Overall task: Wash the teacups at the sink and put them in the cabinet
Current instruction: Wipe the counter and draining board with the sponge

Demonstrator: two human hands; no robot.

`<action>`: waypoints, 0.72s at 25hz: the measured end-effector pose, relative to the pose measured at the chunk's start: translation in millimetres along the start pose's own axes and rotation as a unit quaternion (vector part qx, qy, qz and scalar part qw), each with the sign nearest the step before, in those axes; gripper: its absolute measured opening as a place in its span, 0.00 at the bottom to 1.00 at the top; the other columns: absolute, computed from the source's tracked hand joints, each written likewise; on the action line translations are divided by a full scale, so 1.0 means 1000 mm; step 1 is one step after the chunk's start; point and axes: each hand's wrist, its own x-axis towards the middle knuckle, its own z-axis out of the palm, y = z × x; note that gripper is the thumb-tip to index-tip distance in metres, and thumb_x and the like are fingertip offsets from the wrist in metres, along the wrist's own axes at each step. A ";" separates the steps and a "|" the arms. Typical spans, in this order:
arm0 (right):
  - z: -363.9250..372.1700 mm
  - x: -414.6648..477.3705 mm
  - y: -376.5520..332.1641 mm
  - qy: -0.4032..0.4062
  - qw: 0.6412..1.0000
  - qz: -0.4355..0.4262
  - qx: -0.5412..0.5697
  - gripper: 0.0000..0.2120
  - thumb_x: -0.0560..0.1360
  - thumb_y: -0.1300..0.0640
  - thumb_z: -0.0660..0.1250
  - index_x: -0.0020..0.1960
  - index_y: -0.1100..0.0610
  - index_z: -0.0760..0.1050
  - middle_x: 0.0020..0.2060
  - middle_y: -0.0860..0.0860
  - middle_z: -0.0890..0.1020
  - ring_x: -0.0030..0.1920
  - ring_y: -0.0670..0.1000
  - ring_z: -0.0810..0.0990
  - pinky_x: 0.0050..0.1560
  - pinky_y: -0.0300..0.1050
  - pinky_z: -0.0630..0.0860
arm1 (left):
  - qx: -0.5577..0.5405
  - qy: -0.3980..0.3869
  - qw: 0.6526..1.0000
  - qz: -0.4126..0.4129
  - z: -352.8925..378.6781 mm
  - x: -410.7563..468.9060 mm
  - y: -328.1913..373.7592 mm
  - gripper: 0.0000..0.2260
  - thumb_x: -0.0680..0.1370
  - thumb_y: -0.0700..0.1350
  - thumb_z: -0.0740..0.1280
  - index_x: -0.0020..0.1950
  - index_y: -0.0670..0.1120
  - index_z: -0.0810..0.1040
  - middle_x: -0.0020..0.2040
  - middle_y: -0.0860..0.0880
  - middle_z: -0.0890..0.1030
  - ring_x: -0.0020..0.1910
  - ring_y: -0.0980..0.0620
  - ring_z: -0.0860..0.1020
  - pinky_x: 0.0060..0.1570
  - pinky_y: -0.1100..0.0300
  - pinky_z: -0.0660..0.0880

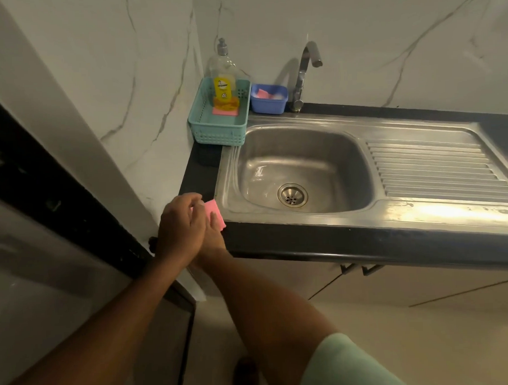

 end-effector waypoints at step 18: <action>-0.059 -0.112 0.223 0.057 0.953 0.297 -0.024 0.24 0.84 0.44 0.47 0.80 0.44 0.52 0.79 0.53 0.58 0.80 0.59 0.53 0.77 0.66 0.47 | -0.009 -0.191 0.979 0.076 0.108 0.010 0.052 0.09 0.83 0.44 0.61 0.57 0.43 0.79 0.54 0.48 0.79 0.56 0.51 0.75 0.55 0.57 0.73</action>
